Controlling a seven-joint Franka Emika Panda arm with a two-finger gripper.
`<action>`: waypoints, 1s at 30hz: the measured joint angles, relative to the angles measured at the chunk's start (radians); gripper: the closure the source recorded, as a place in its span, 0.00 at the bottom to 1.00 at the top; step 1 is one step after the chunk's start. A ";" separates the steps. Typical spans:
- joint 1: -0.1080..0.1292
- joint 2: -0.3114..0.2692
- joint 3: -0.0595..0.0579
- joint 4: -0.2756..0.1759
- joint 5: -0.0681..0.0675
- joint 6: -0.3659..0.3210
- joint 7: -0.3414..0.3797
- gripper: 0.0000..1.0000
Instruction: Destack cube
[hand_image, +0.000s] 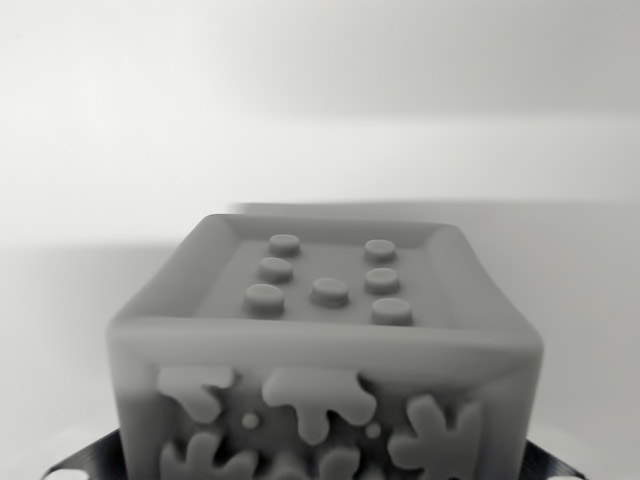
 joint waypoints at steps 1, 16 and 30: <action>-0.001 0.004 0.001 0.001 0.000 0.003 0.000 1.00; -0.006 0.021 0.006 0.007 0.000 0.017 0.000 0.00; -0.006 0.021 0.006 0.007 0.000 0.017 0.000 0.00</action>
